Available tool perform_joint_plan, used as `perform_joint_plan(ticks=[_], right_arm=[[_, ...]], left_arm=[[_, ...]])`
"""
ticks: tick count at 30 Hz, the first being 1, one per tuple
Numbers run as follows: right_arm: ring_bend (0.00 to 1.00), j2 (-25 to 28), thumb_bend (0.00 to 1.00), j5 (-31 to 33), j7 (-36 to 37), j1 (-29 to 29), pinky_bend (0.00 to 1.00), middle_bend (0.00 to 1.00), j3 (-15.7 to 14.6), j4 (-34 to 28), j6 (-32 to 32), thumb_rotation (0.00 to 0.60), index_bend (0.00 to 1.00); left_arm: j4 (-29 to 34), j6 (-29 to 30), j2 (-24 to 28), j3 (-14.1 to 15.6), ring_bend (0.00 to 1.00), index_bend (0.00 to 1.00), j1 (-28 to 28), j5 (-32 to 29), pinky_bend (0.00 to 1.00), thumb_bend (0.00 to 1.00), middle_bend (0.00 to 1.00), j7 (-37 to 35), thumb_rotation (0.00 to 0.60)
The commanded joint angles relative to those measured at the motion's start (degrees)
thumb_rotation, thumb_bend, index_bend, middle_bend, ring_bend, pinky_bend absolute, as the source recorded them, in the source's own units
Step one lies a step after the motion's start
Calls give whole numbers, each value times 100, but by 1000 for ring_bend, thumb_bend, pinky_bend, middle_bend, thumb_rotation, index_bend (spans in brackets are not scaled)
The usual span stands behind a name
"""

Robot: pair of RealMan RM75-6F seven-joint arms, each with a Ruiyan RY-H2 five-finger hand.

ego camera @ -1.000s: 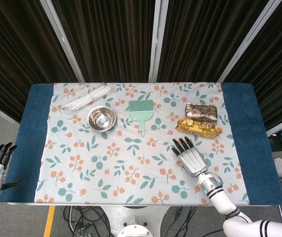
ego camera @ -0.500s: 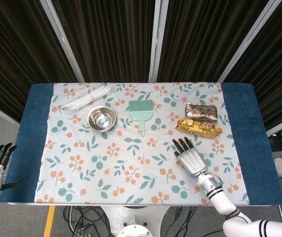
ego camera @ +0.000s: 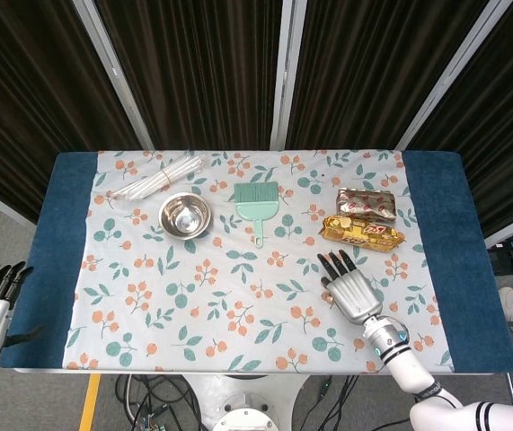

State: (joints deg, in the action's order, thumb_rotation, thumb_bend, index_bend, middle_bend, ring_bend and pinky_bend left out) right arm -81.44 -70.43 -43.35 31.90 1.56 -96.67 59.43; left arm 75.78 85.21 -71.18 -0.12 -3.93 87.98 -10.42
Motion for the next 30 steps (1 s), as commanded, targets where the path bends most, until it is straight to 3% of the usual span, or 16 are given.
perform_joint_plan(ticks=[1,30], right_arm=[[0,-1,354,-6,-3,5,0,0,-24,-1,7,600,415],[0,-153,364,-150,77,-43,0,0,-135,213,231,600,496]], left_arm=[[3,-5,-2,5,0,91,4,-5,148,37,42,3,600],[-51,-113,-22,23,0,91,-1,-61,149,37,43,-40,600]])
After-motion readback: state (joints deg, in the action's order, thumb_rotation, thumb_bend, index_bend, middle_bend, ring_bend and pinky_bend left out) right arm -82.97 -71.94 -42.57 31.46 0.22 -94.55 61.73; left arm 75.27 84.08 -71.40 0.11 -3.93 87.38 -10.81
